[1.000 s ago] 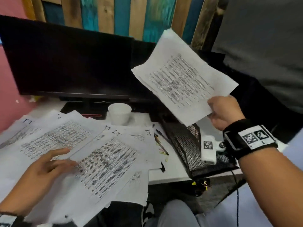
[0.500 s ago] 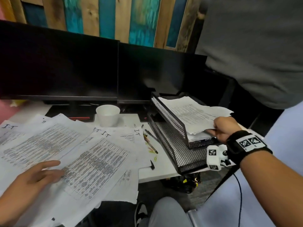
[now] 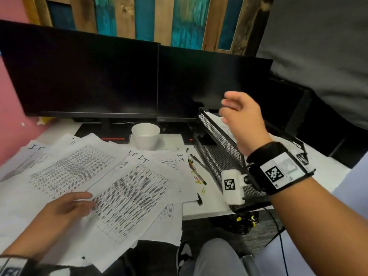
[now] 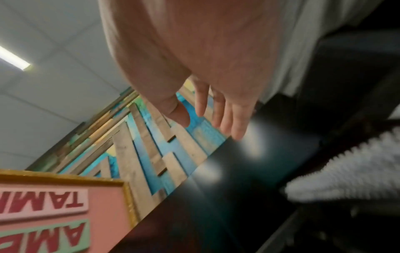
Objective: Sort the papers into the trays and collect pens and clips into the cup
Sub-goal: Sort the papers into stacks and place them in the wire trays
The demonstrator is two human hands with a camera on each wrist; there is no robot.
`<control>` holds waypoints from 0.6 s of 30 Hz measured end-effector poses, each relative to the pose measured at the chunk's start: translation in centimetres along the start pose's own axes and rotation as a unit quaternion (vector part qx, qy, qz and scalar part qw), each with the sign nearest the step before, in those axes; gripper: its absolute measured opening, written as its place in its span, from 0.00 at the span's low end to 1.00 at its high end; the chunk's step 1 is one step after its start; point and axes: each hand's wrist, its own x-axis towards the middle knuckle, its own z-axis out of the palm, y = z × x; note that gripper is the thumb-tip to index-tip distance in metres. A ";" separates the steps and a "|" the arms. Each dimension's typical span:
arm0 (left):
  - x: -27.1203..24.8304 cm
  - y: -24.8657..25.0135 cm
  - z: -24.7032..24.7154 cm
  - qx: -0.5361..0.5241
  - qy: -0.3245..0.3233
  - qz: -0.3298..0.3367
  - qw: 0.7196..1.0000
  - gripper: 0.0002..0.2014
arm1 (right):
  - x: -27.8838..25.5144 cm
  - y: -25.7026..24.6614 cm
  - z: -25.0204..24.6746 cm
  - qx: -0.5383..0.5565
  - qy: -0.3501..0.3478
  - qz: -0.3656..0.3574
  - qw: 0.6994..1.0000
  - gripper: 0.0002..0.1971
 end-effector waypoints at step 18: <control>-0.4 1.8 1.2 0.076 0.006 -0.004 0.997 0.11 | -3.6 12.0 5.9 -0.283 -0.284 0.251 0.881 0.39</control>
